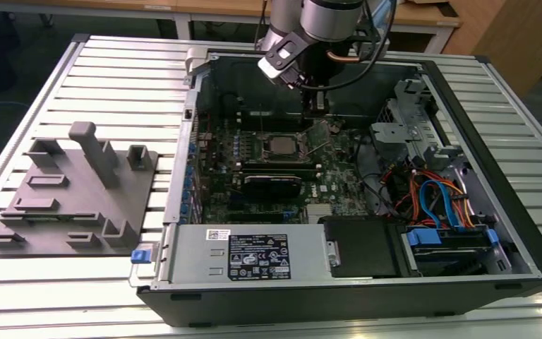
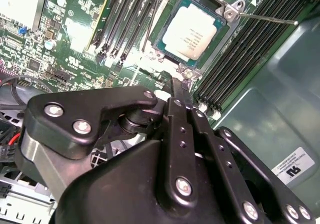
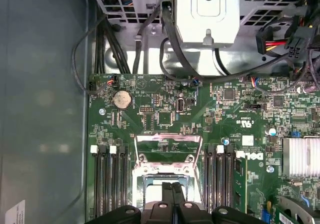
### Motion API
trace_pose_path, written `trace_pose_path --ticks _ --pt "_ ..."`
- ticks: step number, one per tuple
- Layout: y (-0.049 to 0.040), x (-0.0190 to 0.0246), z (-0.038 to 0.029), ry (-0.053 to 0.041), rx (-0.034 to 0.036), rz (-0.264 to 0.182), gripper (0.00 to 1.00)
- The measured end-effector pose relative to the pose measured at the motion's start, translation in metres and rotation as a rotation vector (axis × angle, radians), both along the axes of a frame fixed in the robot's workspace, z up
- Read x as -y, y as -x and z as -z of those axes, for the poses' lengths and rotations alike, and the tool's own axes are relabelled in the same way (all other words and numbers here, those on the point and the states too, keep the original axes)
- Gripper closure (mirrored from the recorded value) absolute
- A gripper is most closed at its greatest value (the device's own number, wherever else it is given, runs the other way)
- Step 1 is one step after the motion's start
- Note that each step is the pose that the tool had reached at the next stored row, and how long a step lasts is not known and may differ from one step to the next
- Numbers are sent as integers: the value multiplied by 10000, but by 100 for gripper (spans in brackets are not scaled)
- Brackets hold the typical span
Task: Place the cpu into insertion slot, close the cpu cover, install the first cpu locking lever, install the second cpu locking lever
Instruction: 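Close the cpu cover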
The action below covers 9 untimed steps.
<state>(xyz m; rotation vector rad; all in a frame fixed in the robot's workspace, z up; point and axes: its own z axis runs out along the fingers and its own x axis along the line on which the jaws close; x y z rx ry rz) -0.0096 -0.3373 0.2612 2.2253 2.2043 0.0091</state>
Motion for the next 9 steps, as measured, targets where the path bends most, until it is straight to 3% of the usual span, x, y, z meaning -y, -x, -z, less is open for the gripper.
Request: trace_pose_path --ticks 9 --pt "-22 0 0 0 0 -1 90"
